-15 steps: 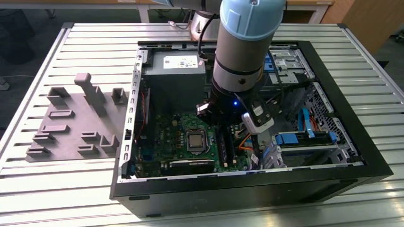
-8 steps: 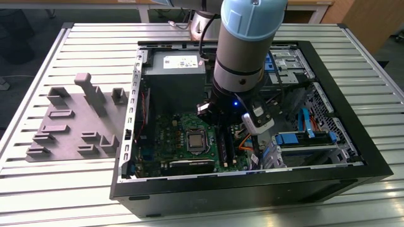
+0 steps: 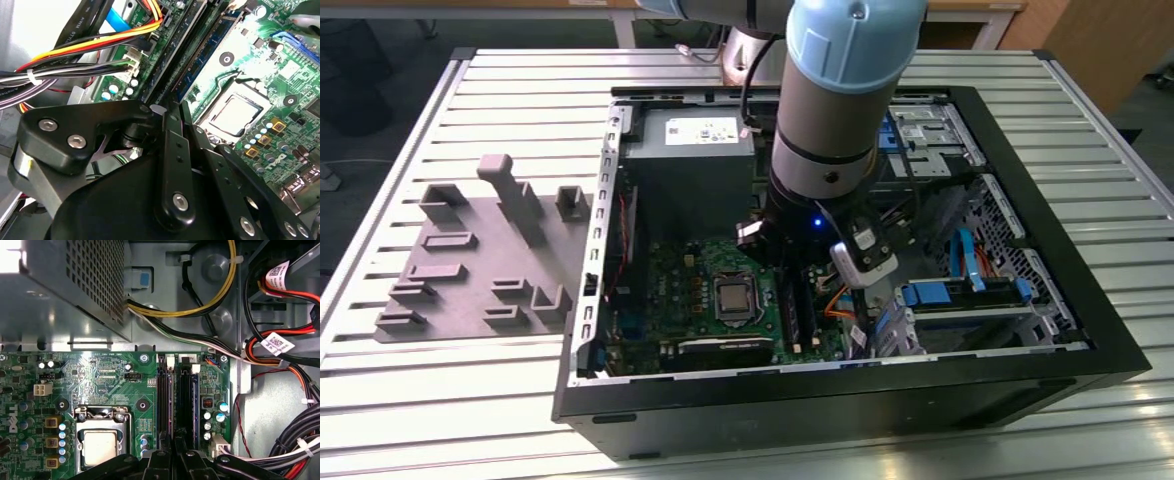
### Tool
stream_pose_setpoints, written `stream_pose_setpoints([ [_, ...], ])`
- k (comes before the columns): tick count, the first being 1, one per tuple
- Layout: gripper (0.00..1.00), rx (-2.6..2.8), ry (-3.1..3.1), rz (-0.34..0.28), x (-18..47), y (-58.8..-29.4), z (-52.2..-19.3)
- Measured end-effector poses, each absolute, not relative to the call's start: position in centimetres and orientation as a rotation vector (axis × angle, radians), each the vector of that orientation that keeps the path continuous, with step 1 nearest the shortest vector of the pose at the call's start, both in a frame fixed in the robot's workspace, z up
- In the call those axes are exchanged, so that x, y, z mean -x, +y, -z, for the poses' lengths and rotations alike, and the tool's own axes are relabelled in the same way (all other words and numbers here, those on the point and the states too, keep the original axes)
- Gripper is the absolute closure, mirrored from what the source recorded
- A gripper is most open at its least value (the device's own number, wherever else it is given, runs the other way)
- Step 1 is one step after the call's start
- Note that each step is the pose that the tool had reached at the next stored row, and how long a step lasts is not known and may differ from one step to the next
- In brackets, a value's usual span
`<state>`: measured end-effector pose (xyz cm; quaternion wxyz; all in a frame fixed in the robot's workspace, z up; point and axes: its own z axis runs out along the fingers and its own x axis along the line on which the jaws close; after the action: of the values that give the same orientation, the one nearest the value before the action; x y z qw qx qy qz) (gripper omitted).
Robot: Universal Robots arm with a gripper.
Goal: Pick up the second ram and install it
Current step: 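Insert the second ram into the second slot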
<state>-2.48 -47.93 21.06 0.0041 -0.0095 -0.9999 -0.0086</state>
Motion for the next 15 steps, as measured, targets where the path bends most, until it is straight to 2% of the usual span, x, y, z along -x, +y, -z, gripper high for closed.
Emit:
stream_pose_setpoints([
  [5,0.85,0.03,-3.133,0.027,2.5,-47.9,-21.1],
  [6,0.78,0.03,-3.133,0.027,2.5,-47.9,-21.1],
  [15,0.78,0.031,-3.133,0.027,2.5,-47.9,-22.7],
])
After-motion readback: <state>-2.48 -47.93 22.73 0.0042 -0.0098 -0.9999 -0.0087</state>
